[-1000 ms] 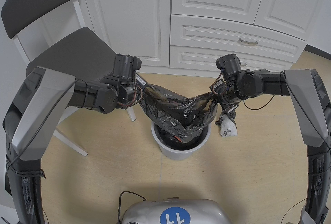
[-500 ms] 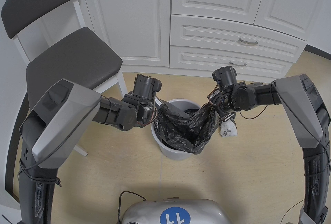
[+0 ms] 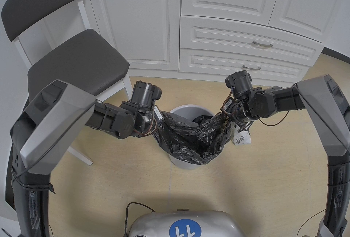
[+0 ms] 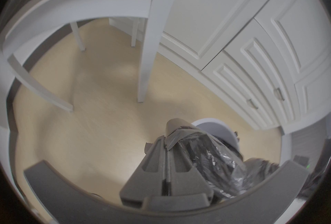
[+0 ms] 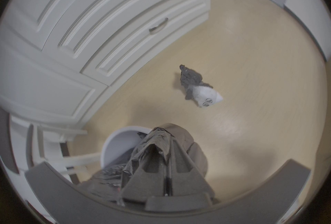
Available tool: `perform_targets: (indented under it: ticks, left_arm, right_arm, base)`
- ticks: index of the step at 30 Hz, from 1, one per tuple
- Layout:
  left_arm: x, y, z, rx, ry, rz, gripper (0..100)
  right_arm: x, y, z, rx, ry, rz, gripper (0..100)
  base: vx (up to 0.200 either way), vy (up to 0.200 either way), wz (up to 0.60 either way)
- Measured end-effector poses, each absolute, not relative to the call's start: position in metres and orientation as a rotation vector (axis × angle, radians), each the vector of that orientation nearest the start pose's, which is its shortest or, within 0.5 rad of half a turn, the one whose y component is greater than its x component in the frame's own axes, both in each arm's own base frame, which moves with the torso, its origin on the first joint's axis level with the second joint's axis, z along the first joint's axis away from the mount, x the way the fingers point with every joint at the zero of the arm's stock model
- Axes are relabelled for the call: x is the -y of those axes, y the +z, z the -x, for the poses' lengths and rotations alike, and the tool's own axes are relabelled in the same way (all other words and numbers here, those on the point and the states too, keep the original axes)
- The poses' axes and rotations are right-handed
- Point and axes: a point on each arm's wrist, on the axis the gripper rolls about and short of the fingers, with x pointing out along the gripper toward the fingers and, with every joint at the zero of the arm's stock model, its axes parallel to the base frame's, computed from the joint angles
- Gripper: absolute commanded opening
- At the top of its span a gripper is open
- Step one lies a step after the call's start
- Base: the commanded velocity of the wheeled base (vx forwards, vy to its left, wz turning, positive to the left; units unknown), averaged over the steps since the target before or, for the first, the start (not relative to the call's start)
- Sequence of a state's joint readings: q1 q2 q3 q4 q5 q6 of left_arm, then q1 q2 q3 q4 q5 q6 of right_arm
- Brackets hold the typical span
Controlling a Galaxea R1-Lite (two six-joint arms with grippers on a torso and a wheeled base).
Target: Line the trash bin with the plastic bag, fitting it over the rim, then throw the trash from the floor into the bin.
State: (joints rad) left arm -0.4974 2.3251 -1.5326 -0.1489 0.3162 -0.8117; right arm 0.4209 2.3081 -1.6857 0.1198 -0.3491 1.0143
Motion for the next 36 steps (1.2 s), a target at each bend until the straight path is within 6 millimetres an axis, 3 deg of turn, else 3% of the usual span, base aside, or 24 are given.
perform_targets:
  ticks: [12, 26, 36]
  left_arm:
    - [0.18, 0.09, -0.38, -0.686, 0.012, 0.32, 0]
    - [0.168, 0.088, -0.347, -0.706, -0.066, 0.157, 0]
    - [0.162, 0.098, -0.317, -0.735, -0.175, 0.072, 0]
  right_arm:
    - [-0.162, 0.115, -0.361, -0.76, -0.21, -0.286, 0]
    - [-0.135, 0.086, -0.297, -0.717, -0.014, 0.178, 0]
    - [-0.121, 0.09, -0.264, -0.731, 0.03, 0.32, 0]
  base:
    - [0.0, 0.0, 0.0]
    - [0.0, 0.0, 0.0]
    - [0.0, 0.0, 0.0]
